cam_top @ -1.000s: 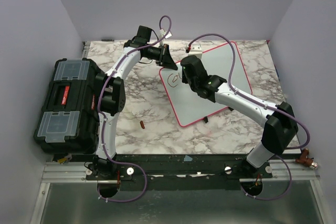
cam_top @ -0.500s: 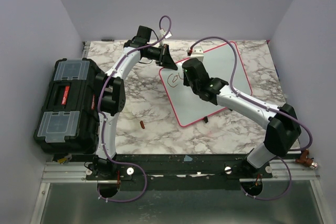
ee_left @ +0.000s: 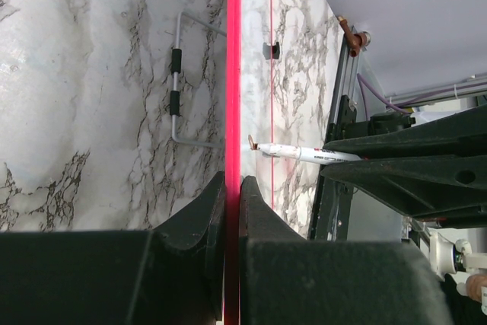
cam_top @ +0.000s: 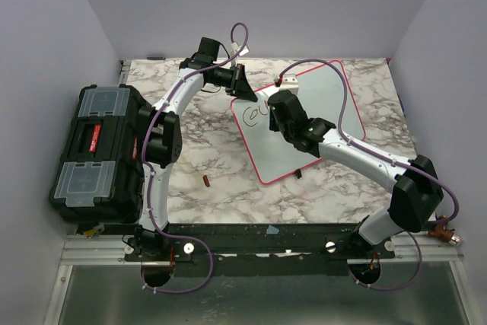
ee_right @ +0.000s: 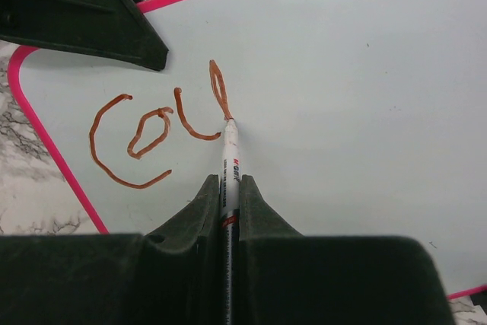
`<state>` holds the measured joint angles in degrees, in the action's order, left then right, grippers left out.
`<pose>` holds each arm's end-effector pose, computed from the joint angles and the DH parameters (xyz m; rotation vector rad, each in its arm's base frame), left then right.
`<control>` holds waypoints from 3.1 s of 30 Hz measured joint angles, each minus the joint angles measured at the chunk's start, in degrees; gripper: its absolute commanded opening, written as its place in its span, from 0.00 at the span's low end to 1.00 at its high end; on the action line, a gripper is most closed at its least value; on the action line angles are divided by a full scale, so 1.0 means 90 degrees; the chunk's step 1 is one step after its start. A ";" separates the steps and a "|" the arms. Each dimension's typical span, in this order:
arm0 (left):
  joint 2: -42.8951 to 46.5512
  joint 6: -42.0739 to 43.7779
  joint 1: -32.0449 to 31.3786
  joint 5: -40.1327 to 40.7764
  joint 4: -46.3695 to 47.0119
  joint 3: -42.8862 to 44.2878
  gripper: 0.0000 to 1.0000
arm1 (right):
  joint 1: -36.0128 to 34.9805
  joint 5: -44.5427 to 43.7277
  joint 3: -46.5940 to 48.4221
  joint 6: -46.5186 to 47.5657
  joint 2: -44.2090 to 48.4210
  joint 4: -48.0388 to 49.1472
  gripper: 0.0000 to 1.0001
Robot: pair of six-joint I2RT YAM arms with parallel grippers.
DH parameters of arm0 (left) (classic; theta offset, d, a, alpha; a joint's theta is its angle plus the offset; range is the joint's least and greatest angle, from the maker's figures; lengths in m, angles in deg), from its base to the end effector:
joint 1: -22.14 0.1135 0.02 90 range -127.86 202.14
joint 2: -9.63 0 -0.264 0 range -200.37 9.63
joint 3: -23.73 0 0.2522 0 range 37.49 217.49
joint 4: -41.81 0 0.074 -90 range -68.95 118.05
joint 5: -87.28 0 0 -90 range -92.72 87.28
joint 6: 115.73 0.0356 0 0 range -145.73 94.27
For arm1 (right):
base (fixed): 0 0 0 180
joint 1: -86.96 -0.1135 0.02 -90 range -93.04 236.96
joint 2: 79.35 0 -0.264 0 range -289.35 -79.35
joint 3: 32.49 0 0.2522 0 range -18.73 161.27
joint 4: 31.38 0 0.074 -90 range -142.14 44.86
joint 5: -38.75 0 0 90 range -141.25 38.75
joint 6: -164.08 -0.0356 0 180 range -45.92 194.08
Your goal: Write a sentence on the whiteboard
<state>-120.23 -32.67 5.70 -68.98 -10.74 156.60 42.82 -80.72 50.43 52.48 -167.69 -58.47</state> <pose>0.4688 -0.1723 0.2622 0.7162 2.1690 -1.5852 0.2648 0.2325 0.2971 -0.1101 2.0585 0.1567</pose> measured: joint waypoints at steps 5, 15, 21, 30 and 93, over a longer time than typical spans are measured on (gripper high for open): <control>0.0000 0.0000 0.0000 0.0000 0.0000 0.0000 0.00 | 0.0000 -0.0005 -0.0027 0.0000 0.0032 -0.0049 0.01; 0.0000 0.0000 0.0000 -0.0002 -0.0002 0.0000 0.00 | 0.0000 -0.0168 -0.0019 0.0075 0.0058 -0.0301 0.01; 0.0000 0.0000 0.0000 -0.0024 0.0000 0.0000 0.00 | 0.0002 -0.0219 0.0017 0.0148 0.0090 -0.0393 0.01; 0.0000 0.0000 0.0000 -0.0029 0.0000 0.0000 0.00 | 0.0046 -0.0206 0.0097 0.0308 0.0321 -0.0265 0.01; 0.0000 0.0000 0.0024 0.0000 -0.0027 -0.0034 0.00 | 0.0668 0.0882 -0.0648 -0.0168 0.0449 0.0430 0.01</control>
<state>-120.23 -32.67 5.91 -68.98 -10.98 156.29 48.83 -72.79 44.60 50.97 -163.64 -54.60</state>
